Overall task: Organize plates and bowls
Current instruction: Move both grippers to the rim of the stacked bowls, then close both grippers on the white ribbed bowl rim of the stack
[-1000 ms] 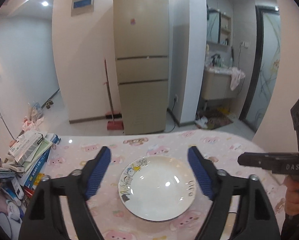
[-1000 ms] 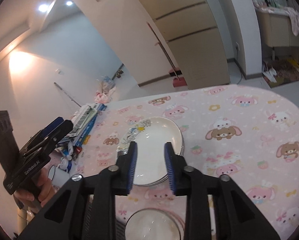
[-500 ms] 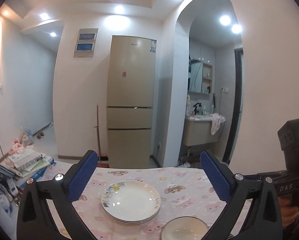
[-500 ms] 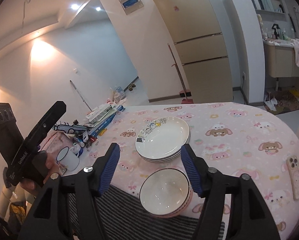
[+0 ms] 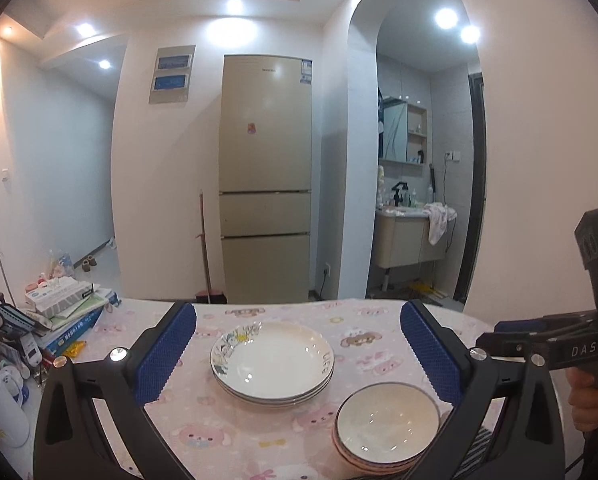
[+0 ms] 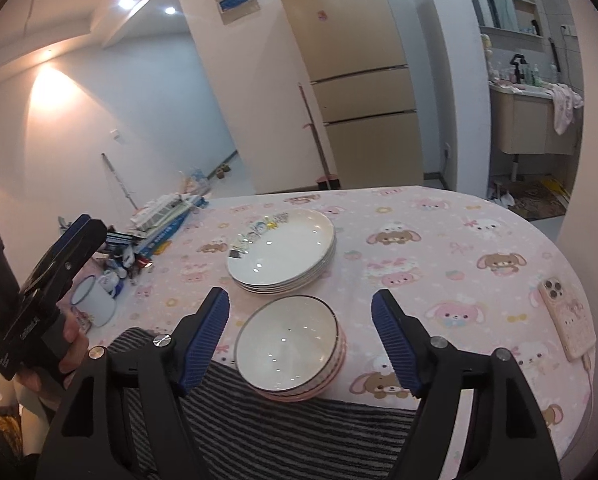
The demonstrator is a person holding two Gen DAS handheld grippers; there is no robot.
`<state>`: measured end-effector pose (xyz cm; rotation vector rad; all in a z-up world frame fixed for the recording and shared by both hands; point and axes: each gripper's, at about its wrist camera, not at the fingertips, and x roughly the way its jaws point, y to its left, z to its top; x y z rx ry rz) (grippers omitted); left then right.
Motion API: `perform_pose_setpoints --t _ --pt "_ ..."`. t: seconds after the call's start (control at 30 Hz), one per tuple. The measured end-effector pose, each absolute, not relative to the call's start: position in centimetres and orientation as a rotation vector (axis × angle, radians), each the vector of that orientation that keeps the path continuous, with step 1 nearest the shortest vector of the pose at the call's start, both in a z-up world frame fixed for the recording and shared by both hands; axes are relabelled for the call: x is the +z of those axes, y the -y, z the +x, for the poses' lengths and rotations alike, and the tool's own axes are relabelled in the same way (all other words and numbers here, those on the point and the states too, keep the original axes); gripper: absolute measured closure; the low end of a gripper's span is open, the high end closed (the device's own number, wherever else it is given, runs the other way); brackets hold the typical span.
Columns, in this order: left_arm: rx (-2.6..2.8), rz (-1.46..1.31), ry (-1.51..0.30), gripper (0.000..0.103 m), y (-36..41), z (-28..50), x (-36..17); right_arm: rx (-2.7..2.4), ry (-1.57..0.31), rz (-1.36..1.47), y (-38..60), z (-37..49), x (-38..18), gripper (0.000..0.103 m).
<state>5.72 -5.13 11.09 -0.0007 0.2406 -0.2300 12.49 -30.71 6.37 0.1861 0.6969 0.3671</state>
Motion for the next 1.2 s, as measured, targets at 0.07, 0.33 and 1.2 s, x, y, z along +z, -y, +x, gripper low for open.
perform_pose_setpoints --t 0.07,0.33,1.2 --pt "-0.205 0.046 -0.269 0.0 5.9 6.3 9.8 0.334 -0.705 0.185 30.6 12.7 5.6 0.03" --pt "-0.225 -0.007 -0.506 0.0 5.8 10.9 3.8 0.285 -0.806 0.153 29.5 14.0 1.7 0.03" --pt "-0.372 -0.067 -0.835 0.0 7.5 15.0 -5.3 0.317 -1.046 0.257 27.5 17.1 -7.0 0.03"
